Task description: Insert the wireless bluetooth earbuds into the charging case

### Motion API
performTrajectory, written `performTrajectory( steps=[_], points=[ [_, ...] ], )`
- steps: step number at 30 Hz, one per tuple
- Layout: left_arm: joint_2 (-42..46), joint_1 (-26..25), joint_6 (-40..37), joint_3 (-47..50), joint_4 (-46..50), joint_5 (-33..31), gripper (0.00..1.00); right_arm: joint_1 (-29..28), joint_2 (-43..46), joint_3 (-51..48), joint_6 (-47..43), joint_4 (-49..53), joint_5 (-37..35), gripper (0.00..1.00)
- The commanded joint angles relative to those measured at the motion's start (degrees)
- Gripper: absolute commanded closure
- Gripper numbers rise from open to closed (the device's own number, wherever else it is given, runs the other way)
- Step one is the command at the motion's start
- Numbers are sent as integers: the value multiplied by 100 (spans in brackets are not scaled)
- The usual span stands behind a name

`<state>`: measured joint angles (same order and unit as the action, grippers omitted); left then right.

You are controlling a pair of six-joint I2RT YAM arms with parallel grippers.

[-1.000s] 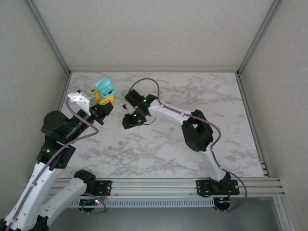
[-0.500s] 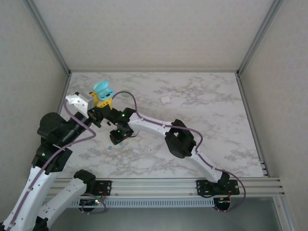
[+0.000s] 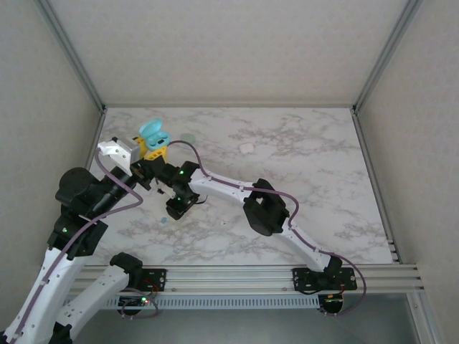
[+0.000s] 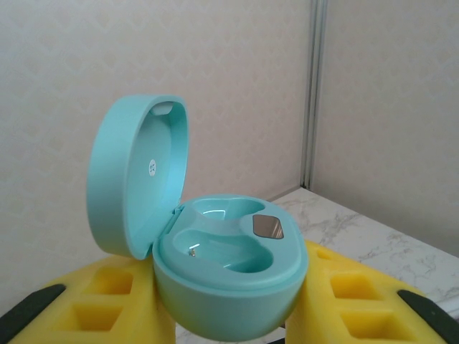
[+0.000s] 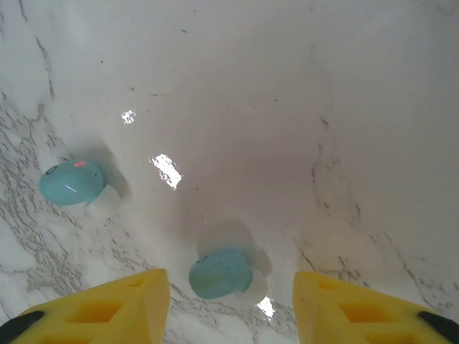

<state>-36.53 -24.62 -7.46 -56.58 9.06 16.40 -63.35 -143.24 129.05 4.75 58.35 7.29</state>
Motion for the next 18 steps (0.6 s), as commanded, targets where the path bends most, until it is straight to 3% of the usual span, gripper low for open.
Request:
performTrajectory(
  steps=[1,18],
  points=[
    [-1,19,77,39,-160,35,72,-11,-212,249,-277,204,29,51],
    [-121,14,92,50,-190,81,72,-77,-334,401,-237,598,-487,64]
  ],
)
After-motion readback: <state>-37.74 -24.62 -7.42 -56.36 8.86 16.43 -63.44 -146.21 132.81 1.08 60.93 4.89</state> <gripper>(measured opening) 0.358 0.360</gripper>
